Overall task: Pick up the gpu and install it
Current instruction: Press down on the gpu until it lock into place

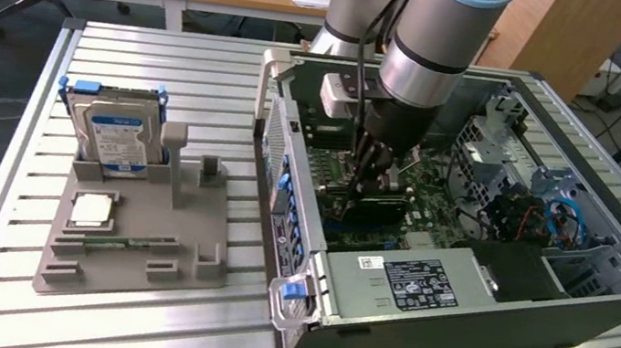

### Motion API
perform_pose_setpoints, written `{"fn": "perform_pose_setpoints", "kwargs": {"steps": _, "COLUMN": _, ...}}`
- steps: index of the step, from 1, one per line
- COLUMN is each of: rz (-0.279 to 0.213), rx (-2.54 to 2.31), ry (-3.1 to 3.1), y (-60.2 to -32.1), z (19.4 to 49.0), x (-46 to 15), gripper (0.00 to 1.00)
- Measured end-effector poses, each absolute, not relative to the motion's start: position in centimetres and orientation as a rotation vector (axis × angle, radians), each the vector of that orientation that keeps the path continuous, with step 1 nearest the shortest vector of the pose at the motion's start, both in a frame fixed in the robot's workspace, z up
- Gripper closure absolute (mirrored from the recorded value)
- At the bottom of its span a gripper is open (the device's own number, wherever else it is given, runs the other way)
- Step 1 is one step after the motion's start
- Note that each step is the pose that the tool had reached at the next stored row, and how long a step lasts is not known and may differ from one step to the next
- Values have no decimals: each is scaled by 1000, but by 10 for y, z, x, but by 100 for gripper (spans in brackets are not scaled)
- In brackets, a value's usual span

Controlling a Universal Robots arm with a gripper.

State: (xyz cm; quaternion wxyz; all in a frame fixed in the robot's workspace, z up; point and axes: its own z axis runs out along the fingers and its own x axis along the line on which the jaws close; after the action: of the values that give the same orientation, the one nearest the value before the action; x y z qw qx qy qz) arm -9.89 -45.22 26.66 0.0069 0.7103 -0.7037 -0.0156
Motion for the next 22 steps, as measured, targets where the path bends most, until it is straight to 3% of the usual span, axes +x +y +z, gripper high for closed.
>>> {"fn": "perform_pose_setpoints", "kwargs": {"steps": 22, "rz": -49, "rx": 2222, "ry": -2201, "y": -452, "z": 266, "x": -100, "gripper": 90}}
